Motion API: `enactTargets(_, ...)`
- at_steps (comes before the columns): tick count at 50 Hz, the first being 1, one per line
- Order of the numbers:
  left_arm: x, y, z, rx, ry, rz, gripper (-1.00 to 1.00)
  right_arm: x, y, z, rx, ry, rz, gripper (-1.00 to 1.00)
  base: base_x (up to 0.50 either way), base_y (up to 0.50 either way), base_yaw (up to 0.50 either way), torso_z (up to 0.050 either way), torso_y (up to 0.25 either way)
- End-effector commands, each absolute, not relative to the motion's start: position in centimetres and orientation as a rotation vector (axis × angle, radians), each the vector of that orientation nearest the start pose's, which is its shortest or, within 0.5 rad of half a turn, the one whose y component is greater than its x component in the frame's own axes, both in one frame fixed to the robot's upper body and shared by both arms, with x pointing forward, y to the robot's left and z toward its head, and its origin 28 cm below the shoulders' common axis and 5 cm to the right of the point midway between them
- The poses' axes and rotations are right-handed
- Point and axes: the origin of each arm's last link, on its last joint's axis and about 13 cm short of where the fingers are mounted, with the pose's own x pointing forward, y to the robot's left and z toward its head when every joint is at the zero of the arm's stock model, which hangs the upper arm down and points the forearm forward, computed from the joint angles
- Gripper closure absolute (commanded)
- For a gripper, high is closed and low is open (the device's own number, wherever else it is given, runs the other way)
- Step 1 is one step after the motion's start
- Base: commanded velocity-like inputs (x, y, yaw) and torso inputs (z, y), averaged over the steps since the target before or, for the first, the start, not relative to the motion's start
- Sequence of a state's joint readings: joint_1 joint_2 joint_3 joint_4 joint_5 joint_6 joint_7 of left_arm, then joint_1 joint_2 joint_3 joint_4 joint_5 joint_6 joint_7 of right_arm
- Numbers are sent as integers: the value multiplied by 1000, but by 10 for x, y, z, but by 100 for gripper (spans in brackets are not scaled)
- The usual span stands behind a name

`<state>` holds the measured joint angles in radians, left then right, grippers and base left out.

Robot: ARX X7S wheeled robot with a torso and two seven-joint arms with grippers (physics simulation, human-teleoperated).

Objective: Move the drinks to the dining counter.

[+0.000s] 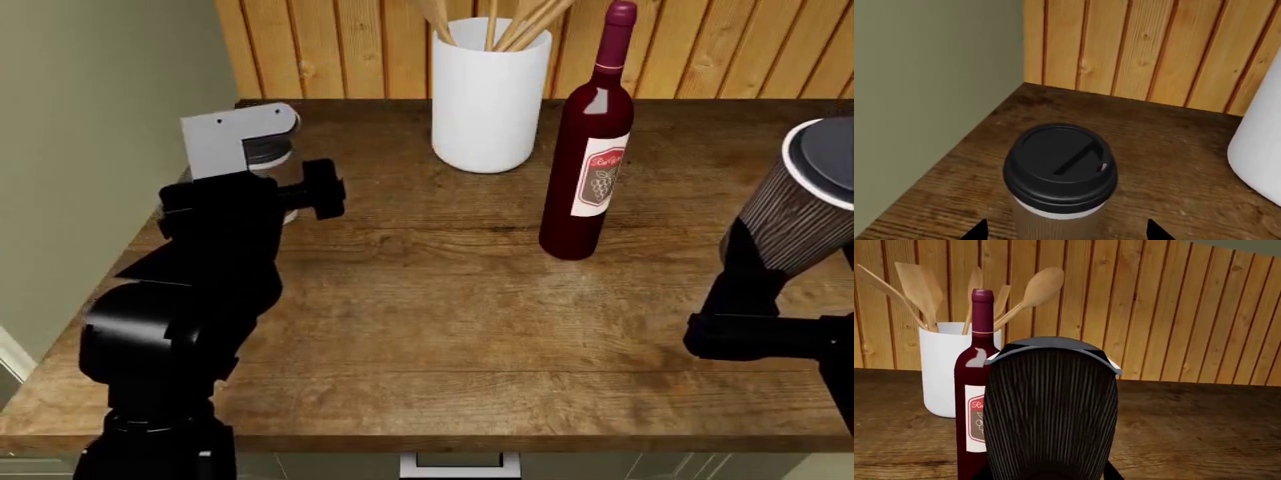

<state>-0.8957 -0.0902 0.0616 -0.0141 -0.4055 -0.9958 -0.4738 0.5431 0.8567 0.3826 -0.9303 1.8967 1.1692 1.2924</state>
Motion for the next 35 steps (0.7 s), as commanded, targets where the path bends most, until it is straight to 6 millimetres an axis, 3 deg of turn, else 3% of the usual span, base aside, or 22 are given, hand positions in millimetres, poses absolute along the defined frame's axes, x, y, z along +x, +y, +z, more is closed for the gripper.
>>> enactTargets(1,356,200,201,-104,185,173,-100,136,-157,255,-118,-73,-167,100,0,0,0,0,0)
enactTargets(18,382,209,182,-129,254,183,-100,134,-158,254,-121,-69,-171,100,0,0,0,0,1)
enactTargets(25,383,210,181,-64,229,212,-100,133,-159,253,-117,-69,-174,100,0,0,0,0,0)
enactTargets(26,382,209,181,-78,236,204,100,133,-159,253,-116,-69,-174,100,0,0,0,0,0)
enactTargets(35,372,209,188,-94,208,184,100,132,-159,253,-118,-69,-176,100,0,0,0,0,0)
